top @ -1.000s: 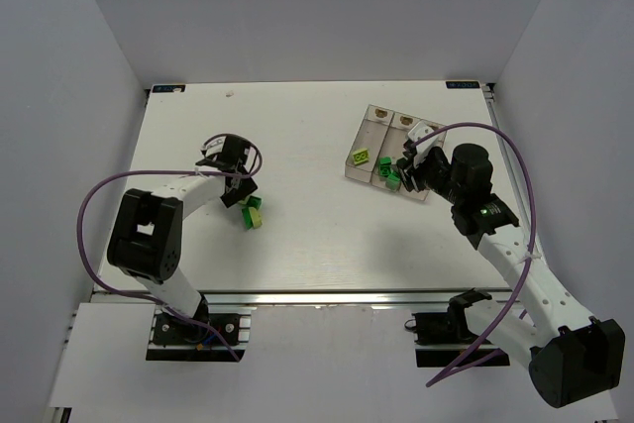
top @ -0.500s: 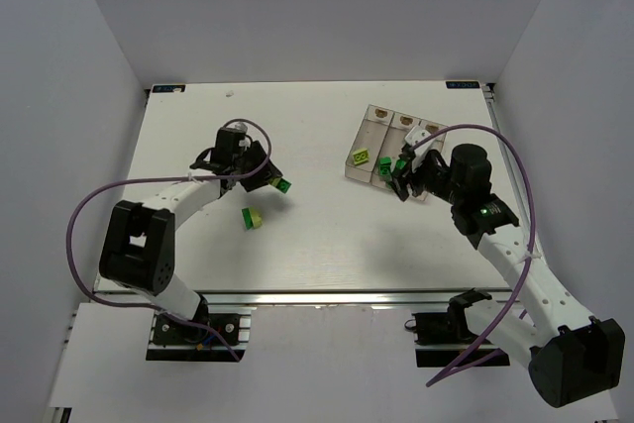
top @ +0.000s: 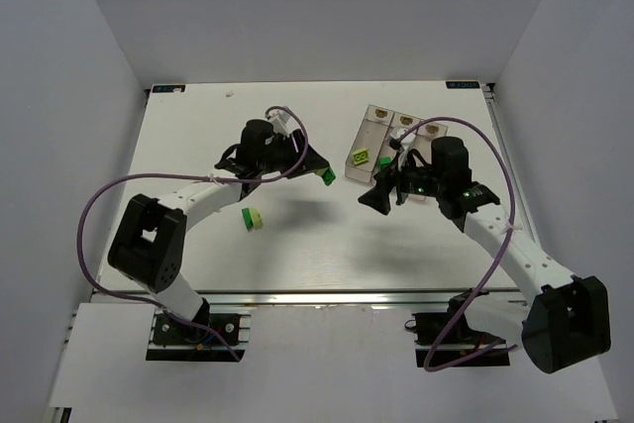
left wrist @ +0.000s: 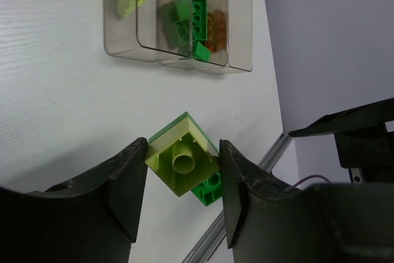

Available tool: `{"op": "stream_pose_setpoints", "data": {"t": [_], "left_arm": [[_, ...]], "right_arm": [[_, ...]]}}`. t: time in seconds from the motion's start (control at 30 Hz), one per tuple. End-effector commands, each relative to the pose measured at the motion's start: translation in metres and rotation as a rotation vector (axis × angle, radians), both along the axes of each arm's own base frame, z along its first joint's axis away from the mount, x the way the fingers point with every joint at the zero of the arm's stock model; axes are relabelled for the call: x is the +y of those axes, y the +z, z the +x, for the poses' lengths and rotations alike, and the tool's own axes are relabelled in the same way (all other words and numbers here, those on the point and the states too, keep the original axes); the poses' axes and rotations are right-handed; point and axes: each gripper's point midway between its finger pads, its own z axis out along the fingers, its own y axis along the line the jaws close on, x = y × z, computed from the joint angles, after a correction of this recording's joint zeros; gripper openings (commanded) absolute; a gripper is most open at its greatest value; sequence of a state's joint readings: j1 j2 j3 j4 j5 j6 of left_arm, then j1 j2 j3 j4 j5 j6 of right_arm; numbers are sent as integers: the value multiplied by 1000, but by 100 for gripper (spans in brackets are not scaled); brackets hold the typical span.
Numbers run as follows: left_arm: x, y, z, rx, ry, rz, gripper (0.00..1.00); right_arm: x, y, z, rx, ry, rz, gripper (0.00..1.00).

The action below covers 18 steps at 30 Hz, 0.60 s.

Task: Sort the legos into containers by color

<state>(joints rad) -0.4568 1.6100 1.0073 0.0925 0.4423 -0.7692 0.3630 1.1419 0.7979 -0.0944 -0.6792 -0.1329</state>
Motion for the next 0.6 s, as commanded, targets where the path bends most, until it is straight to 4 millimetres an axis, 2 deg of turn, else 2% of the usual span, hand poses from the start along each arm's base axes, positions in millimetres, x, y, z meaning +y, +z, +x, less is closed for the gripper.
{"op": "stream_pose_setpoints", "data": {"t": [0.0,0.1,0.17,0.3,0.37,0.4,0.57], "left_arm": [[-20,33,5,-95,-69,-95,0],[-27,40,11,-134,-80,-85,0],[-32,43,10,-141,-93,-91,0],[-34,52,-3,-163,-109,-153,0],[-34,56,-9,-173,-109,-163,0],[-35,65,-13,-196,-112,-173,0],[-37,62,-25,-204,-101,-168,0]], "right_arm": [[6,37,6,-47,-75,119,89],[11,43,-2,-20,-73,171,89],[14,42,1,13,-94,177,89],[8,34,17,73,-204,163,89],[9,29,18,122,-226,166,88],[9,27,18,137,-232,171,87],[12,24,17,171,-235,196,85]]}}
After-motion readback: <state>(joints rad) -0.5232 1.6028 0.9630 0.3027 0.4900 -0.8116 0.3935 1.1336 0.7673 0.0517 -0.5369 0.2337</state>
